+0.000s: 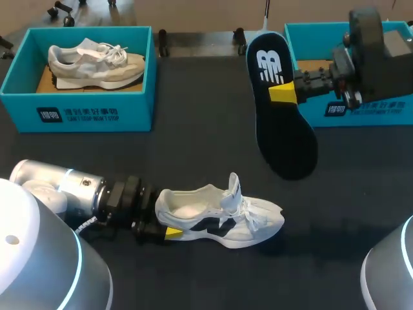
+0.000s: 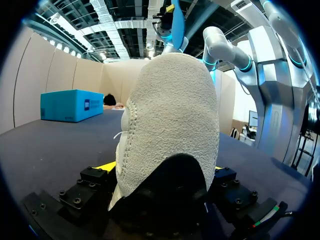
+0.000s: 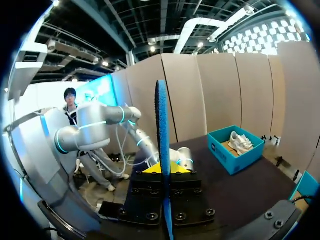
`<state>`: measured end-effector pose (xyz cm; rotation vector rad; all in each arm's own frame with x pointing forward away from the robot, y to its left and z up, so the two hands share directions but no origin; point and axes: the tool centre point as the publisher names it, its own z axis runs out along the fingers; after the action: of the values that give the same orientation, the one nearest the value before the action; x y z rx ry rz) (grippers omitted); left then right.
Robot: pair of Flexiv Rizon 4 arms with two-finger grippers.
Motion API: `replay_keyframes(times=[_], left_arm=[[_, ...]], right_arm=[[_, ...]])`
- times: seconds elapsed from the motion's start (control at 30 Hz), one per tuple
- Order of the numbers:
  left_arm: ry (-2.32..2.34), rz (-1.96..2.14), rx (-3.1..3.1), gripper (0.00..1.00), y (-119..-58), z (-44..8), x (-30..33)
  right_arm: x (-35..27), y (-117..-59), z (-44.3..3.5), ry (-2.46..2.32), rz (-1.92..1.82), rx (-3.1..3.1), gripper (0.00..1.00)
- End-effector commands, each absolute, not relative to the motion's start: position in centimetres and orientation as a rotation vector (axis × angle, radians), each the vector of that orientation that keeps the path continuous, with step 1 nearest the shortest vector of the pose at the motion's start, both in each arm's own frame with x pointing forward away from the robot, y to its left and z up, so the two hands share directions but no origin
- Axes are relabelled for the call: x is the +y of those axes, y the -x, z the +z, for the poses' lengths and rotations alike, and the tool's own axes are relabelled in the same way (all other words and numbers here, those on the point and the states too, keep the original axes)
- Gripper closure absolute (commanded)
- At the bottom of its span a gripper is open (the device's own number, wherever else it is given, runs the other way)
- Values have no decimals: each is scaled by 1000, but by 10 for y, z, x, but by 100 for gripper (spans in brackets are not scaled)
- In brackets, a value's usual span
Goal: Take the shoe out of the shoebox, open the shoe tongue, remove and reinsert the insole, then place the shoe into the shoebox
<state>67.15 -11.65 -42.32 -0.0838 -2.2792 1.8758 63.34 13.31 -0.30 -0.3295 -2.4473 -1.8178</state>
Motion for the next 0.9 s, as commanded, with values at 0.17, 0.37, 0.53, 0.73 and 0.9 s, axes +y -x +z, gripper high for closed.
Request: replay_keyframes(times=[0.17, 0.37, 0.53, 0.73, 0.9], left_arm=[[82, 1878, -2279, 100, -671, -425, -117], [82, 1878, -2279, 100, -671, -425, -117], [82, 1878, -2279, 100, -671, -425, -117], [82, 1878, -2279, 100, -671, -425, -117], [82, 1878, -2279, 100, -671, -425, -117]], right_arm=[[127, -633, -1, 346, -1991, -2226, 100], [132, -628, 2, 418, -1972, -2182, 100], [135, -624, 8, 458, -1960, -2188, 100], [135, -621, 14, 465, -1943, -2187, 100], [135, -621, 14, 465, -1943, -2187, 100]])
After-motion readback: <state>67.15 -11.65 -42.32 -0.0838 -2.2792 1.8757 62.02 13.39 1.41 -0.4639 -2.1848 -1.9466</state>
